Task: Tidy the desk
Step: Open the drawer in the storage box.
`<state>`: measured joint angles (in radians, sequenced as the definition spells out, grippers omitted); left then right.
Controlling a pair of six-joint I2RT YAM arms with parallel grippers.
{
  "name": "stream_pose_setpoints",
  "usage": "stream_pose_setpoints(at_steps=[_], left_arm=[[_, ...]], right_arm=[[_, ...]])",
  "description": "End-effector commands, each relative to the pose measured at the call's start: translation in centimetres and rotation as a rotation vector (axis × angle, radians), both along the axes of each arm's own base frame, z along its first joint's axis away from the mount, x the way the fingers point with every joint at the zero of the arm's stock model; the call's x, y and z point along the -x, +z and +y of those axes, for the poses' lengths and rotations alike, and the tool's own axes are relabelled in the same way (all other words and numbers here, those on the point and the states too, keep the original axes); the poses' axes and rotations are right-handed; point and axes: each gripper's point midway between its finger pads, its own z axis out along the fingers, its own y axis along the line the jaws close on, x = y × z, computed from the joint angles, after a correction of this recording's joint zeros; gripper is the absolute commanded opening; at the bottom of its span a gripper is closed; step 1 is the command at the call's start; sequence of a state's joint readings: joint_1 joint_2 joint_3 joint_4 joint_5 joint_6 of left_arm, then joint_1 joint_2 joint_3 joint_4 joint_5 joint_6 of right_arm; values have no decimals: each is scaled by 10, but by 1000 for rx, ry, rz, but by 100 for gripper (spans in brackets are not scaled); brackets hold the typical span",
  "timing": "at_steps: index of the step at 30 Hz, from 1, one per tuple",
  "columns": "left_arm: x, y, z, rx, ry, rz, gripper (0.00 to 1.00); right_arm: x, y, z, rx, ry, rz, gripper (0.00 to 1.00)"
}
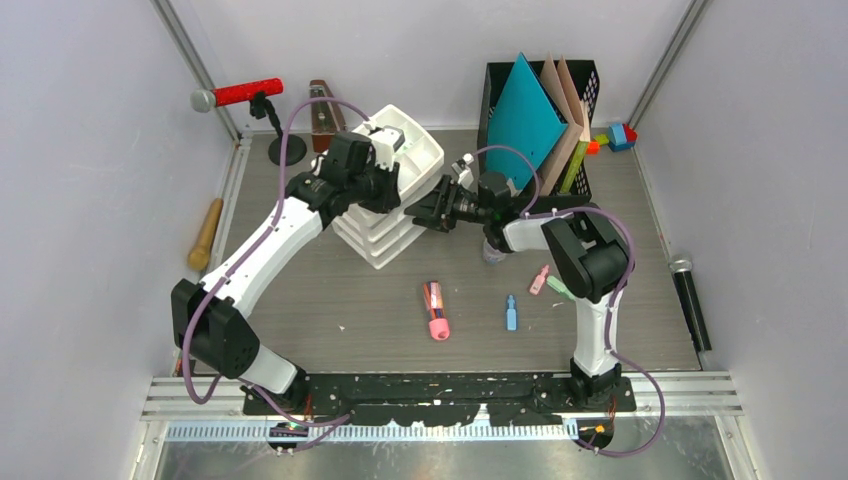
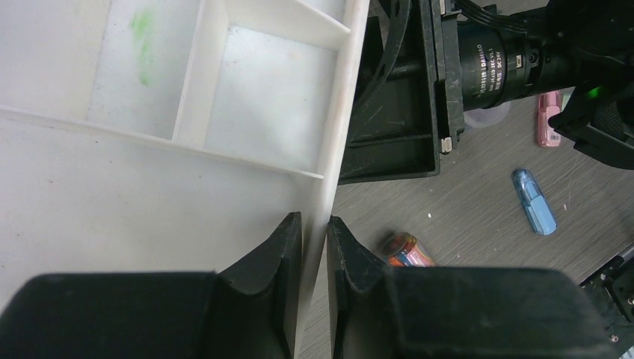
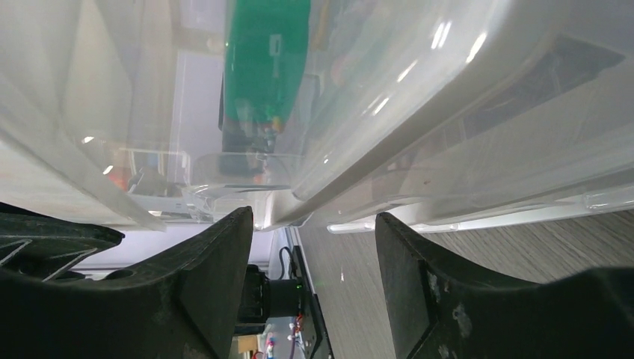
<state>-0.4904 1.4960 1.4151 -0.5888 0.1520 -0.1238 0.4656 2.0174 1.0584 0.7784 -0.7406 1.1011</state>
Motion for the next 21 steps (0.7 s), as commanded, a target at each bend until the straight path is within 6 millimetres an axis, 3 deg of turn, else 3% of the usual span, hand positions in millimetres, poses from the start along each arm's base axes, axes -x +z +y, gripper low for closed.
stream_pose_setpoints(at_steps=[1, 9, 15, 21], left_arm=[[12, -35, 5, -25, 27, 123, 0], [13, -42, 4, -10, 49, 144, 0], [12, -45, 9, -8, 68, 147, 0], [10, -49, 16, -7, 86, 148, 0]], right_arm=[[-10, 12, 4, -59, -25, -22, 67], [-7, 30, 10, -178, -43, -20, 66], [-6, 50, 6, -257, -74, -17, 63], [-3, 57, 0, -285, -107, 7, 61]])
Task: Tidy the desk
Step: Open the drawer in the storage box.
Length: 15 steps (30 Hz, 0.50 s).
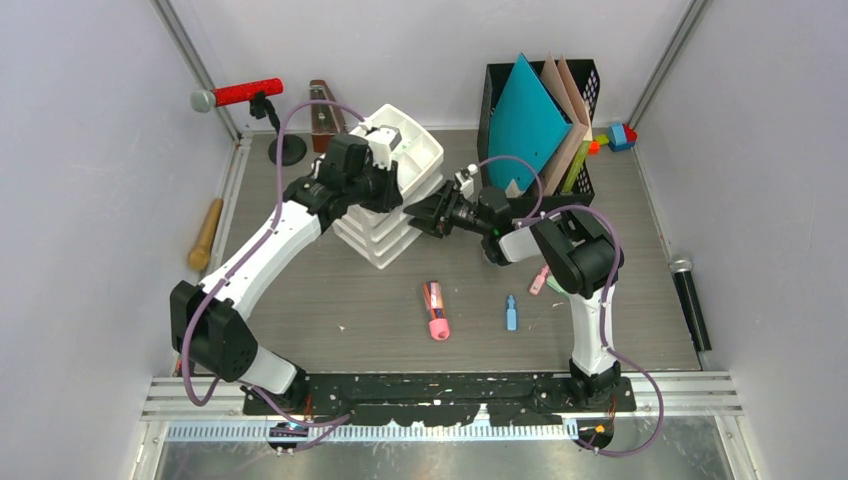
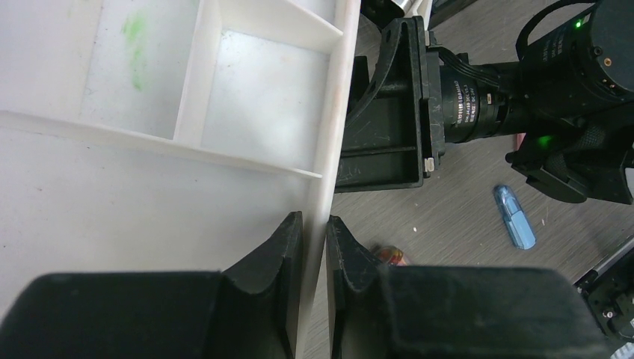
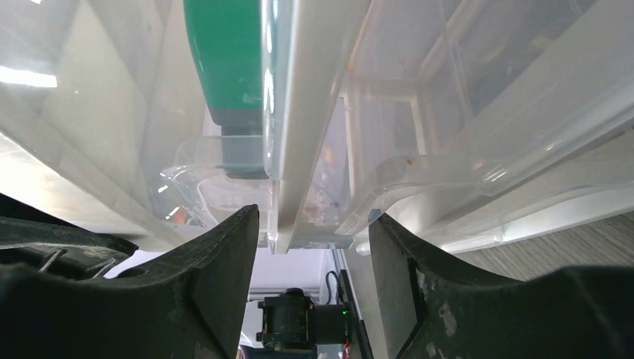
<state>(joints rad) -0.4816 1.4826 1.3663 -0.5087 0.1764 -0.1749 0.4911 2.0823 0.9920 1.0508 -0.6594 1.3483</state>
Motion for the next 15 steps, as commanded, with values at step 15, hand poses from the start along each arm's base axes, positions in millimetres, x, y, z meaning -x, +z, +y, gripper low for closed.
stream_pose_setpoints(at_steps=[15], left_arm=[[4, -58, 42, -129, 107, 127, 0]], right_arm=[[9, 80, -11, -186, -22, -113, 56]])
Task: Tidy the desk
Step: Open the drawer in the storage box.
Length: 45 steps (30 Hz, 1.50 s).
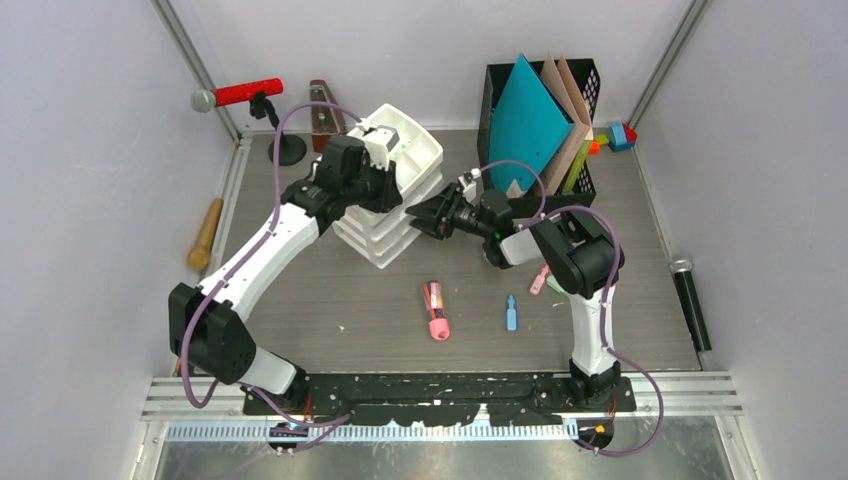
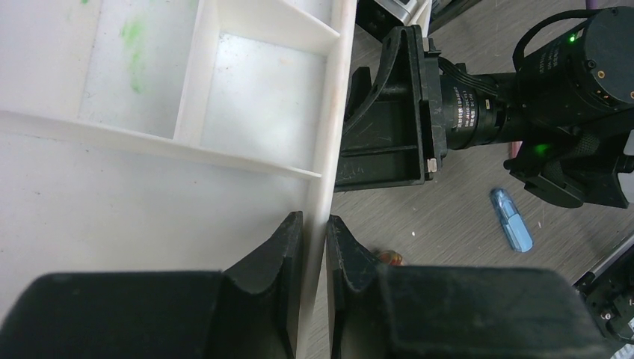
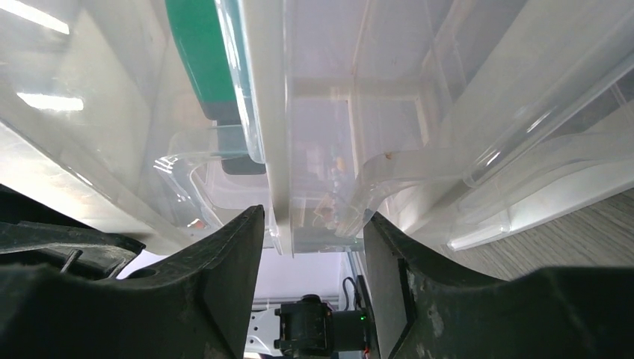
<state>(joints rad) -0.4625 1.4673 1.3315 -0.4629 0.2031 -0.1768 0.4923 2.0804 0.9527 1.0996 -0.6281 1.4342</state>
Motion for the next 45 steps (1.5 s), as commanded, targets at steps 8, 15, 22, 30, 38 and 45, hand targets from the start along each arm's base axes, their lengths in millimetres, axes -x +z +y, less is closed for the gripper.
stream_pose_setpoints(at_steps=[8, 15, 22, 30, 38, 45], left_arm=[[1, -61, 51, -216, 127, 110, 0], [-2, -62, 58, -250, 134, 89, 0], [-3, -59, 60, -273, 110, 61, 0], [3, -53, 56, -263, 47, 30, 0], [11, -49, 54, -284, -44, 0, 0], [19, -45, 44, -266, -130, 1, 0]], right_arm=[[16, 86, -11, -116, 16, -206, 57], [28, 81, -14, -52, 45, -229, 57], [47, 65, -22, 56, 96, -284, 57], [77, 38, -35, 193, 191, -355, 59], [98, 38, -52, 373, 273, -541, 60], [88, 67, -69, 580, 247, -775, 62]])
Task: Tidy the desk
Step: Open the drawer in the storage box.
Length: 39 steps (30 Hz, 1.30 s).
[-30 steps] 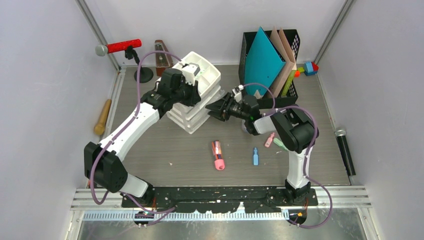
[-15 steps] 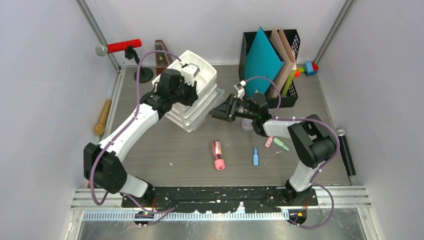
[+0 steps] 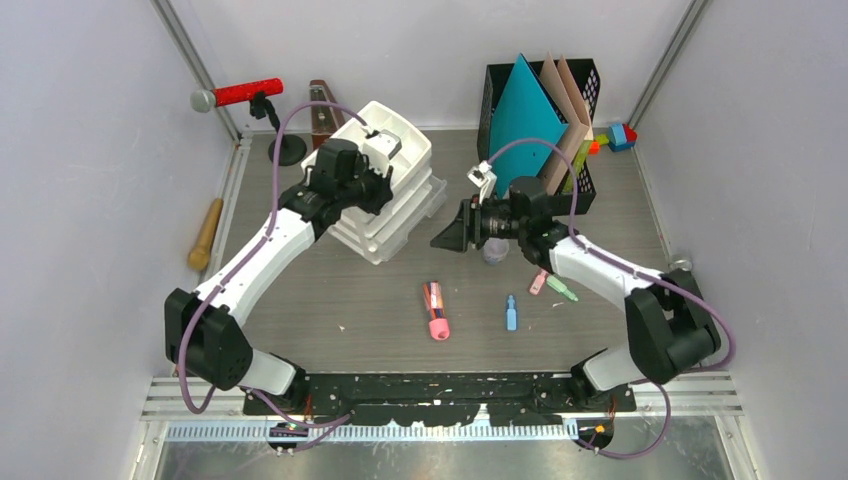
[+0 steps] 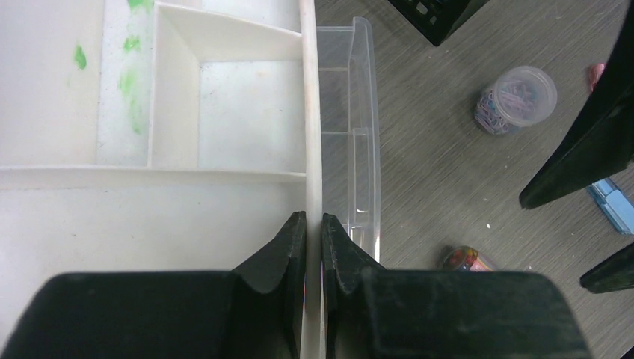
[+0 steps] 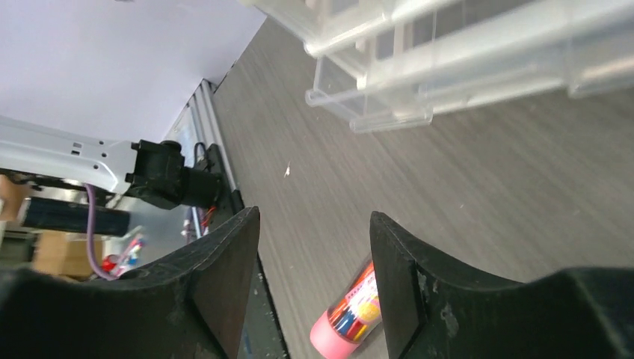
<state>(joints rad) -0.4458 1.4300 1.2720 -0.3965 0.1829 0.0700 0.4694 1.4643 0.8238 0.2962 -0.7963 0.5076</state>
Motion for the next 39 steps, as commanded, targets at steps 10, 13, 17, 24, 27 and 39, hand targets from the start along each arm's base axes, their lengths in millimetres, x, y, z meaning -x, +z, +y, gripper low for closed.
stream_pose_setpoints(at_steps=[10, 13, 17, 24, 27, 39], left_arm=[[34, -36, 18, -103, -69, 174, 0], [37, -36, 16, -104, -99, 180, 0], [41, -36, 13, -98, -121, 208, 0], [42, -36, 11, -92, -136, 207, 0], [44, -39, 10, -95, -150, 219, 0], [55, -47, 15, -165, -225, 253, 0]], right_arm=[[-15, 25, -34, 337, 57, -374, 64], [-21, 33, -36, 384, 96, -451, 64], [-27, 38, -38, 445, 157, -523, 64], [-35, 26, -43, 617, 299, -647, 64], [-42, 15, -46, 709, 341, -687, 64], [-65, 2, -19, 864, 481, -879, 63]])
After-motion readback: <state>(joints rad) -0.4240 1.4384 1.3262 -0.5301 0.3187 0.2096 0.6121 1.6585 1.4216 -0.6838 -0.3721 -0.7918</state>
